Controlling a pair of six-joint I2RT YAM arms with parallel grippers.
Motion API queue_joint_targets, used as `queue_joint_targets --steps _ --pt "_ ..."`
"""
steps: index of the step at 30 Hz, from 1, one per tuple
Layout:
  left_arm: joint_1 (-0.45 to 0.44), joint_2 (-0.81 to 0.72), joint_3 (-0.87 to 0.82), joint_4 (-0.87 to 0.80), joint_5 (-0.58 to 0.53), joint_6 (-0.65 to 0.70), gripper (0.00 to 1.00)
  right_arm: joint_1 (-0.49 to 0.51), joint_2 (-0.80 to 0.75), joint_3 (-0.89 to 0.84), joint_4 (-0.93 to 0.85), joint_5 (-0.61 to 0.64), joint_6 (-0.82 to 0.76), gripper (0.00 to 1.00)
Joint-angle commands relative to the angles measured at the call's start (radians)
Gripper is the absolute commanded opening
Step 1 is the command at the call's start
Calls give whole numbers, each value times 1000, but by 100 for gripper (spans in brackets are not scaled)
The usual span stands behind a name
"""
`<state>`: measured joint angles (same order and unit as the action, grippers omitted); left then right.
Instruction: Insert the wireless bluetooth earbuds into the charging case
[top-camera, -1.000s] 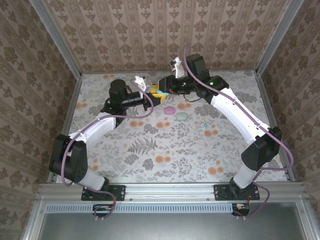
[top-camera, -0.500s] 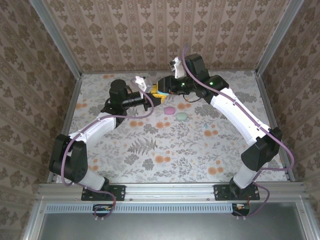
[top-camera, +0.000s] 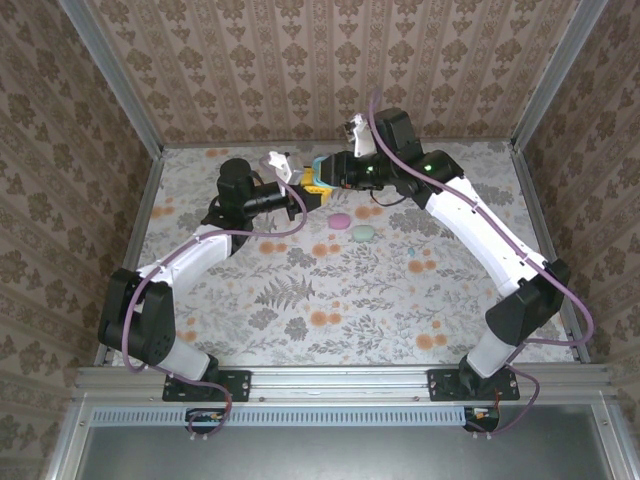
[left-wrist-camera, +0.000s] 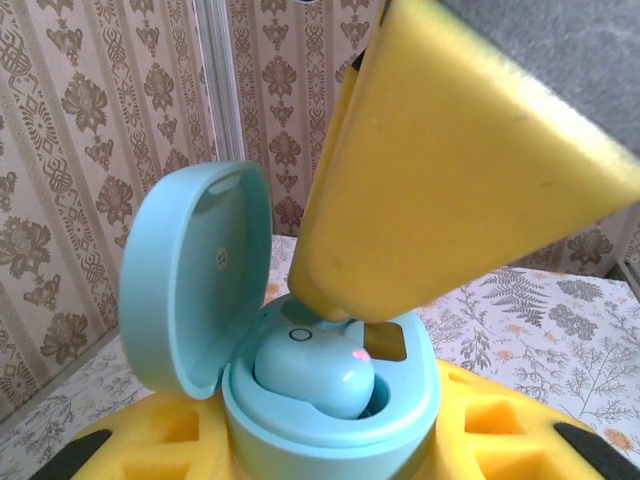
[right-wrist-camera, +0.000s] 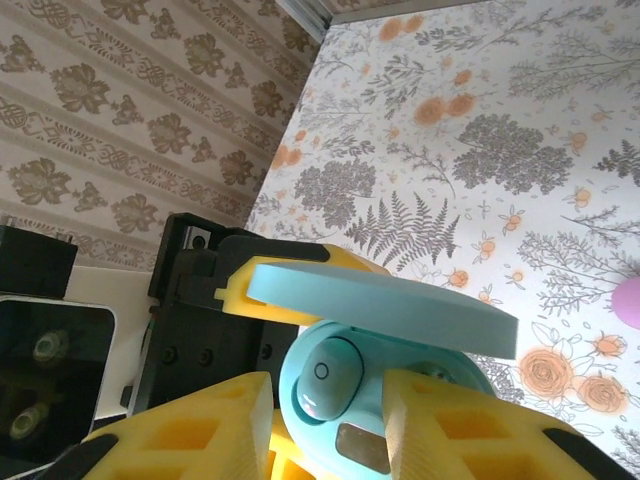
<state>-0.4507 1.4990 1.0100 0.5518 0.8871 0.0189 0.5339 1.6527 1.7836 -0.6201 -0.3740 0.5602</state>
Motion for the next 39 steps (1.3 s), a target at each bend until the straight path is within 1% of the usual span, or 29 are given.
queue_joint_targets --steps 1,5,8,10,12,14,15,17,19,20,23,26,29,33,39 --pt "5 -13 5 56 -6 -14 26 -5 -45 2 -29 27 8 37" --pt "5 -11 6 53 -9 -9 26 -13 -89 -22 -3 0 -13 38" --pt "7 -15 2 50 -11 -6 26 -48 -165 -66 -6 -26 -68 38" --pt "9 -21 -5 48 -12 -6 26 -99 -236 -139 -22 -1 -93 37" --pt "9 -34 -16 48 -17 -4 26 -198 -316 -248 -62 37 -118 37" --pt "9 -43 -27 46 -22 -2 26 -307 -343 -360 -124 71 -154 37" --pt "10 -47 -30 46 -21 -2 26 -366 -333 -409 -164 71 -177 36" --pt "10 -52 -35 44 -22 -2 26 -442 -286 -468 -227 77 -223 35" --pt "10 -56 -36 42 -21 0 26 -472 -208 -522 -236 48 -273 37" --pt "9 -57 -36 42 -21 -2 26 -474 -169 -537 -225 50 -288 37" --pt "8 -59 -33 39 -17 -4 26 -470 -43 -536 -203 -10 -314 39" --pt "5 -68 -35 36 -23 -2 26 -460 90 -487 -225 67 -298 40" --pt "4 -79 -40 27 -34 4 26 -441 180 -447 -233 127 -302 40" --pt "4 -82 -38 8 -40 18 26 -440 251 -438 -221 130 -291 41" --pt "4 -73 -29 -6 -41 29 26 -443 285 -475 -189 104 -269 42"
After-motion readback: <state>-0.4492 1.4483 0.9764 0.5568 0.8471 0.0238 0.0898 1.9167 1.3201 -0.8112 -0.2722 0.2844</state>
